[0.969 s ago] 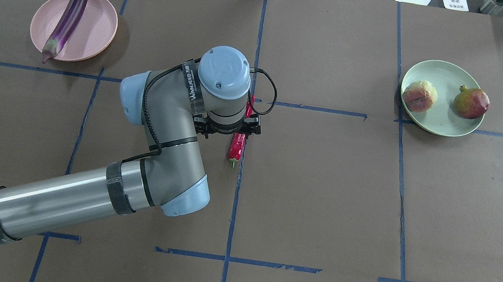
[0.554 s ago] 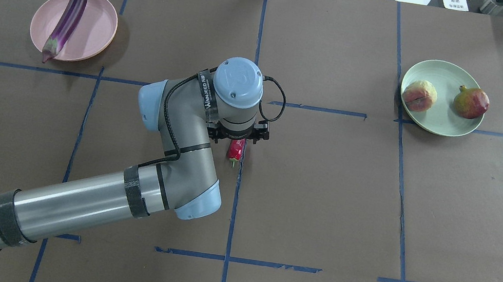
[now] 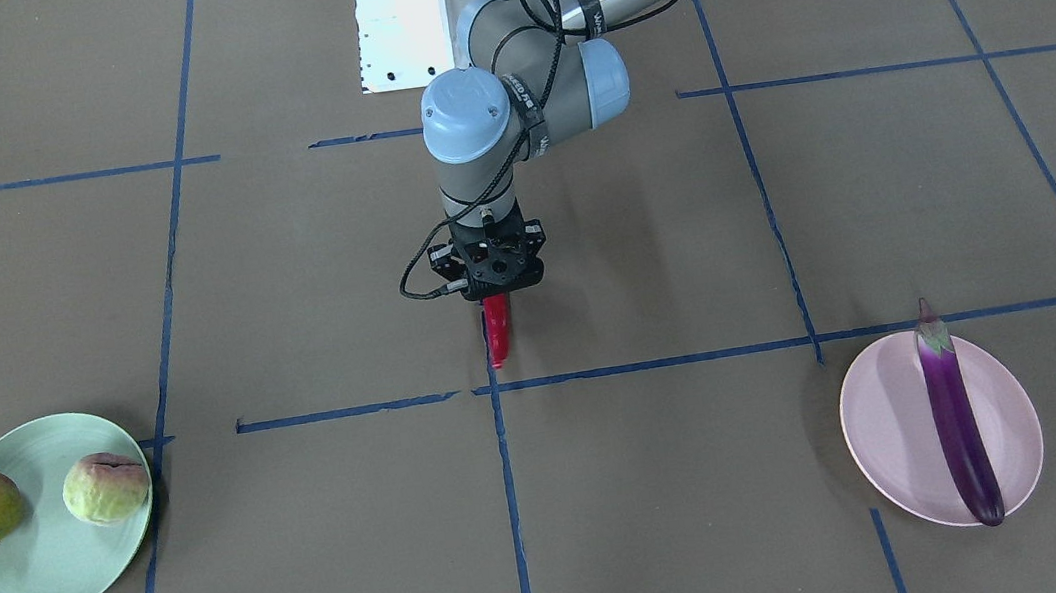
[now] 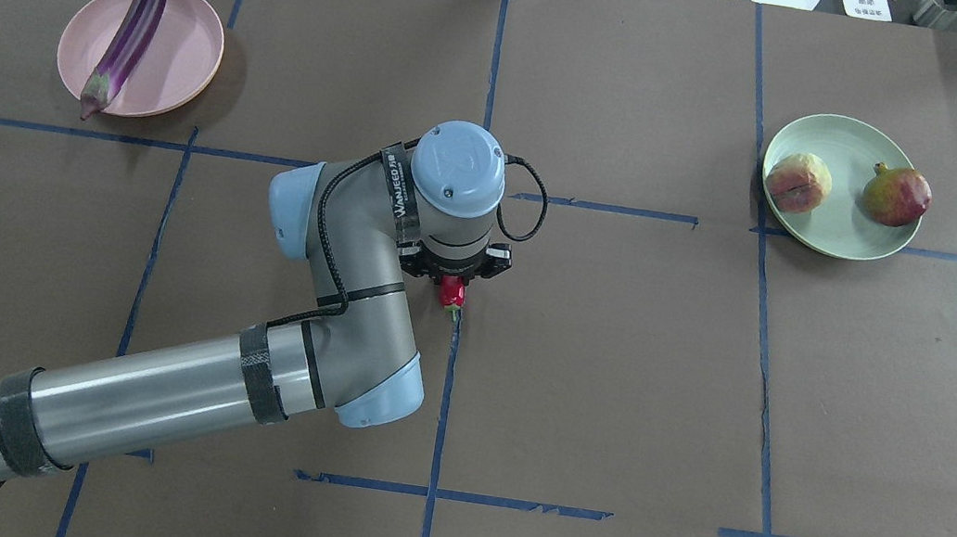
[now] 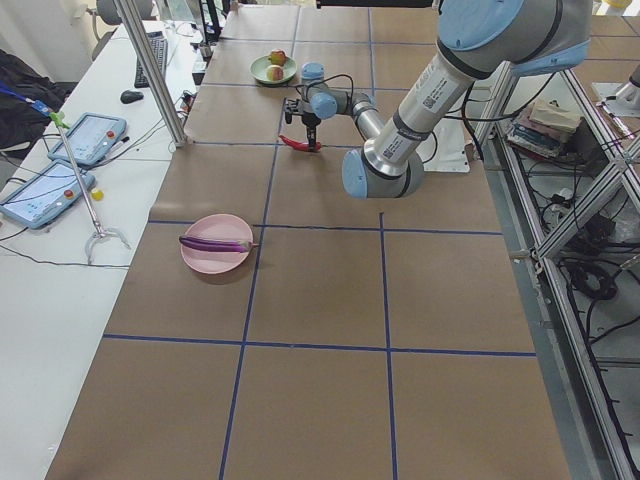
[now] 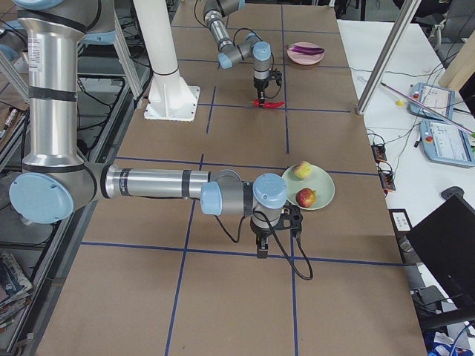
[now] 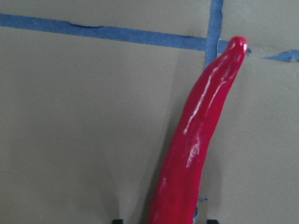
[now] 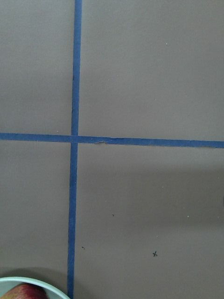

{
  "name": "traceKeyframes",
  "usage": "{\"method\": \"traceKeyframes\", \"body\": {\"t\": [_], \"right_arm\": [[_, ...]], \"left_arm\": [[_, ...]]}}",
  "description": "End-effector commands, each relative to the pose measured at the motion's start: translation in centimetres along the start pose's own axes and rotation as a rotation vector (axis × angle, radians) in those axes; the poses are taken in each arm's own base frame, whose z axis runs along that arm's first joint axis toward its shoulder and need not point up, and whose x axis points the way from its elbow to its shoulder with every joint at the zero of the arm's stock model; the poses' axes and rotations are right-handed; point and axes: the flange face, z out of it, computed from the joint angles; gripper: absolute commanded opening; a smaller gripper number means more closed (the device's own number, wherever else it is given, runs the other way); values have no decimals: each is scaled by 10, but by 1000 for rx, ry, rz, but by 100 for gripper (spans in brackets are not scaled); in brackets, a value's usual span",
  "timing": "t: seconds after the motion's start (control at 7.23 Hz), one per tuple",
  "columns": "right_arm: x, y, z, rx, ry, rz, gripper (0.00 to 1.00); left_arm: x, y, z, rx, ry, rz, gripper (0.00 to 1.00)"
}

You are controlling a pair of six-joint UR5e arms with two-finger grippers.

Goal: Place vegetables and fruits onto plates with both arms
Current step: 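Grasp the red chili pepper with the left gripper, then carry the chili with the left gripper onto the pink plate beside the eggplant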

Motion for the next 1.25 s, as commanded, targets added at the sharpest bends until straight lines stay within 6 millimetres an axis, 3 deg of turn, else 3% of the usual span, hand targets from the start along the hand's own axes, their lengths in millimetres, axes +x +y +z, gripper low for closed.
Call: {"method": "traceKeyframes", "body": {"t": [0.0,0.14,0.28,0.42,0.69,0.97,1.11], "right_arm": [[0,0,0,0,-1,1,100],[0,0,0,0,-1,1,100],[0,0,1,-2,1,1,100],[-1,0,1,-1,-1,0,100],[-1,0,2,-3,-1,-1,100],[-1,0,1,-2,-1,0,100],[-1,0,2,-3,-1,-1,100]], "left_arm": [[-4,-17,-11,22,18,-7,4],[-20,-52,-28,52,23,-42,4],[-60,-91,-32,15,14,-88,3],[-113,-133,-40,-50,20,-73,2],[-251,-212,-52,-77,-5,41,2],[-365,-264,-70,-45,-62,154,2],[-408,-286,-63,-61,-100,175,2]]}}
